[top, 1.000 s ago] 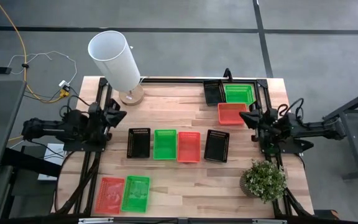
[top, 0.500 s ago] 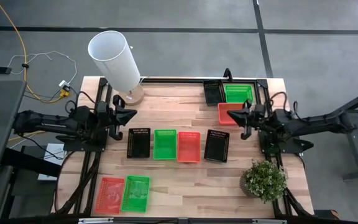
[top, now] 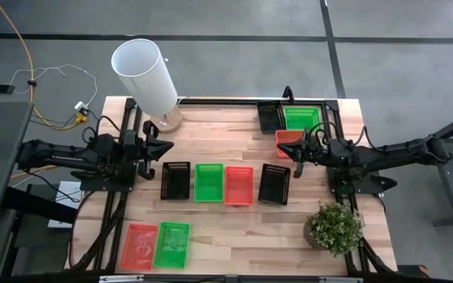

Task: Stack baskets by color
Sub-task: Stack the top orange bin on top of the middle orange bin

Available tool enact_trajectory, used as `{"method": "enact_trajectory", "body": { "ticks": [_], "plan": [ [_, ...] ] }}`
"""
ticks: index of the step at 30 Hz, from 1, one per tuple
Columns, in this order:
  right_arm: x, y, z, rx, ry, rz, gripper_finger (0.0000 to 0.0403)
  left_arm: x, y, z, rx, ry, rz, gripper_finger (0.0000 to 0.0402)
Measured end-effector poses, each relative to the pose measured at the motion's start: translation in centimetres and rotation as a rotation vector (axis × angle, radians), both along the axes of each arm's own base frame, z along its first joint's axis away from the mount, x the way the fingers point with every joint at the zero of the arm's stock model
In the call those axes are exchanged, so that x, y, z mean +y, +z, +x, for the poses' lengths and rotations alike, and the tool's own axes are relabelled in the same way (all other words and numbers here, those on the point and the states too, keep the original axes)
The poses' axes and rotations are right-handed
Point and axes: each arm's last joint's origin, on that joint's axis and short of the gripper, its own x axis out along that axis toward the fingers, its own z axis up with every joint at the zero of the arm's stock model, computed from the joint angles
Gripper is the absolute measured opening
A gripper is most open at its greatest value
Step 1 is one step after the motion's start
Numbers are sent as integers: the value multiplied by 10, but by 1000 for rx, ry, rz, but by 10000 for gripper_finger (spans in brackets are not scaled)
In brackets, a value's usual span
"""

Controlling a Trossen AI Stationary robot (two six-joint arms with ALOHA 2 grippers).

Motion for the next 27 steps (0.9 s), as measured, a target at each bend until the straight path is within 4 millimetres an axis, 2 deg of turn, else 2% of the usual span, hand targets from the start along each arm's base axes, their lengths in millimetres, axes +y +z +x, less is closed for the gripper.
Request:
{"method": "enact_trajectory", "body": {
  "ticks": [4, 7, 10, 15, 18, 21, 27],
  "plan": [
    [-2, -1, -1, -3, -83, 46, 1, -1, -2, 1, 17, -20, 4, 0],
    [-5, 2, -2, 80, -201, 84, 16, -1, -1, 1, 16, -20, 3, 0],
    [-9, 10, -4, 248, -361, 115, 58, -1, -1, 1, 16, -21, 2, 0],
    [-19, 21, -13, 453, -660, 189, 161, -1, -1, 1, 16, -21, 0, 0],
    [-30, 14, -20, 574, -781, 255, 220, 0, -2, 1, 20, -28, -27, 0],
    [-39, 1, -27, 647, -872, 331, 260, 0, -4, 1, 32, -31, -48, 0],
    [-55, -29, -38, 714, -956, 474, 279, 0, -4, 1, 31, -24, -52, 0]
  ]
}}
